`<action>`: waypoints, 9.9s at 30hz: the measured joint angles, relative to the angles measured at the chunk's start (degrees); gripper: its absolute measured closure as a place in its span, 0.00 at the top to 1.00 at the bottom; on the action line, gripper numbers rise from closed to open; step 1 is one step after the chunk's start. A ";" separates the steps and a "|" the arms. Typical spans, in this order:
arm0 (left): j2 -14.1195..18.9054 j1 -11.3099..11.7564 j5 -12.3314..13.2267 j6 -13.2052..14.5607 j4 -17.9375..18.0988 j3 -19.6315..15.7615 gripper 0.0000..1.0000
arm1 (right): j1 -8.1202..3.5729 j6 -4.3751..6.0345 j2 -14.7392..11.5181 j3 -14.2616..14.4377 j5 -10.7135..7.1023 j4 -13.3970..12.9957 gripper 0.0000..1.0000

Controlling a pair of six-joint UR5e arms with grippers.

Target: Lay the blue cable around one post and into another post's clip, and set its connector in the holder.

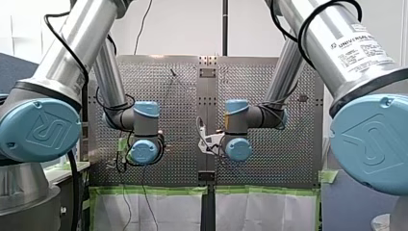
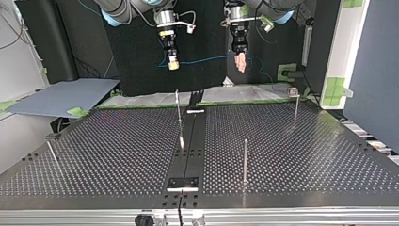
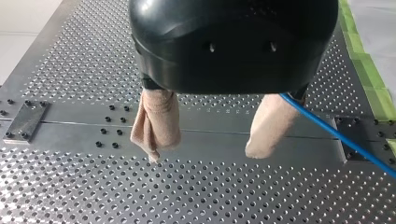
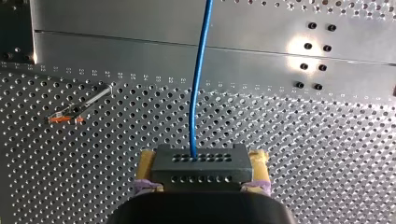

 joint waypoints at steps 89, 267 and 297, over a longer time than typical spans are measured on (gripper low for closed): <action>0.00 0.00 0.00 0.00 0.00 0.00 1.00 | 0.00 0.00 0.00 0.00 0.00 0.00 0.02; 31.52 6.63 2.06 -16.56 -51.73 31.00 1.00 | -3.14 7.48 -28.42 -26.55 -7.78 35.58 0.02; 22.90 20.07 15.02 -18.47 -61.79 47.55 1.00 | -4.46 6.67 -16.91 -42.91 -10.81 41.03 0.02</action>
